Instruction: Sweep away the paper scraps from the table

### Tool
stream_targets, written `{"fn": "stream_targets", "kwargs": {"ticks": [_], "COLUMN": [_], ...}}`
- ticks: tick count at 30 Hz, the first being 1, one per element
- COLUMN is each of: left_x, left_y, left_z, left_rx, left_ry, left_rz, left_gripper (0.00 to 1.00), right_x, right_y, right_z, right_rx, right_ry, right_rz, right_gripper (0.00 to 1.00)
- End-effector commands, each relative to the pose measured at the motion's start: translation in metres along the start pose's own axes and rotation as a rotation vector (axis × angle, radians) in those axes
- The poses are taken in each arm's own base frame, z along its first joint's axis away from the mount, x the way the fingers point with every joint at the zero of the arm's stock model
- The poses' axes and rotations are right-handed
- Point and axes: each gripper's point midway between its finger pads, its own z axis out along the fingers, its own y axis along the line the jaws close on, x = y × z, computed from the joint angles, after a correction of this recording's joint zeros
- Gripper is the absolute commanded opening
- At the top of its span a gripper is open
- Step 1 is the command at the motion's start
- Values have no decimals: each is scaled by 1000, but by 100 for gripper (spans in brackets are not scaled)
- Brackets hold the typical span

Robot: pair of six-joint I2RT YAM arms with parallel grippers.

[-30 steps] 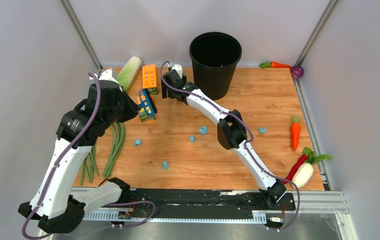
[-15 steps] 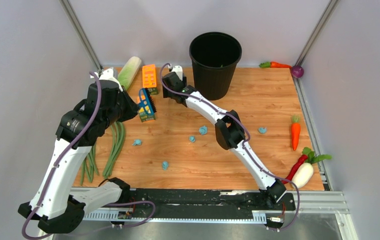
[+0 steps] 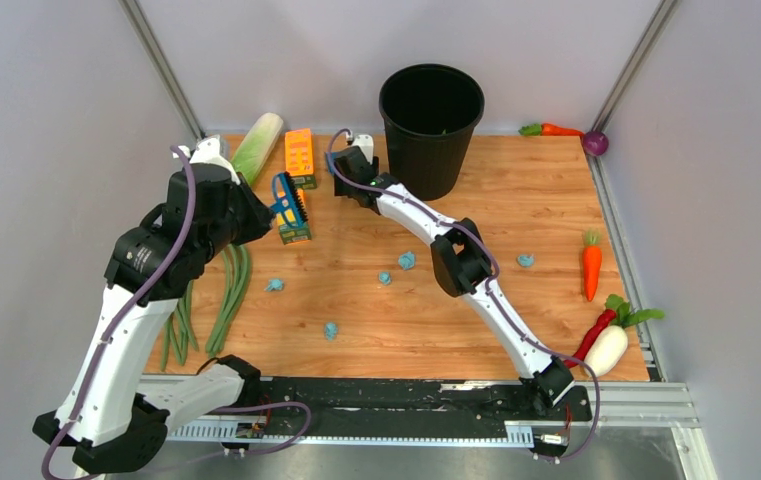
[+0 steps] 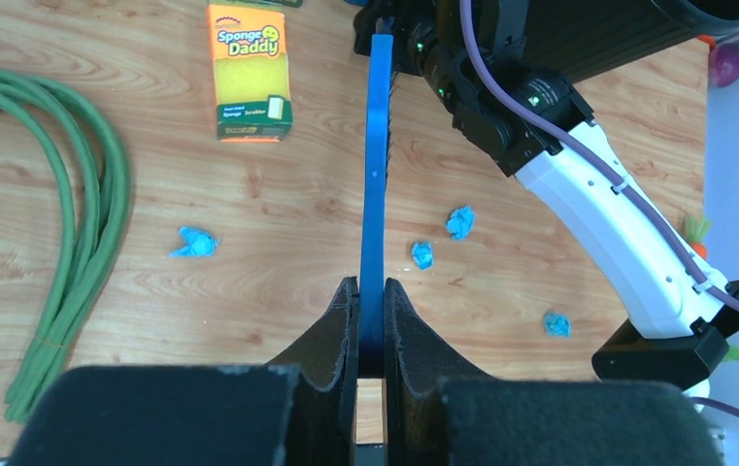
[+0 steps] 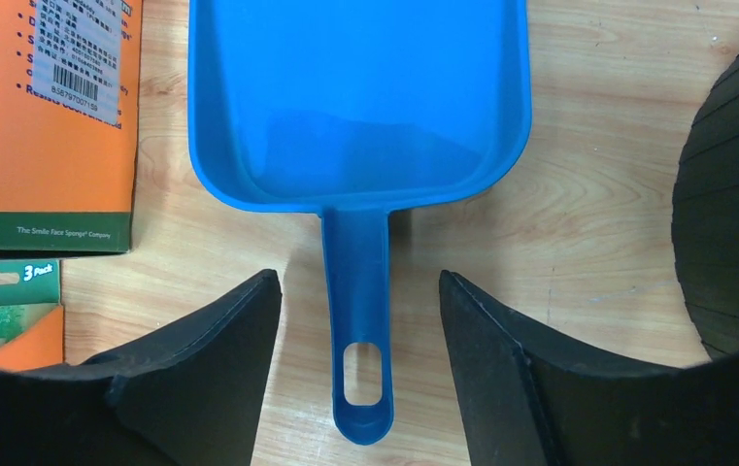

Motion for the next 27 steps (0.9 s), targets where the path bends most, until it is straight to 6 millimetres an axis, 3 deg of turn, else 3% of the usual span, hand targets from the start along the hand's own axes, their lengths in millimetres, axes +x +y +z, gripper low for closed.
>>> {"fn": "stream_targets", "kwargs": {"ticks": [1, 6, 15, 27], "left_x": [-13, -14, -18, -23], "left_y": [-2, -2, -1, 10], "left_z": [-3, -2, -1, -11], "left_rx": [9, 4, -5, -28], "left_ry": [-54, -57, -73, -126], "left_rz": [8, 7, 3, 9], "left_gripper": [0, 0, 0, 0], "right_x": [24, 30, 49, 63], "right_y": [2, 2, -1, -1], "right_z": [11, 14, 4, -3], "right_rx": [-27, -32, -8, -6], "right_ry": [51, 65, 131, 167], "right_rz": [26, 21, -76, -141], "right_gripper": [65, 51, 44, 17]}}
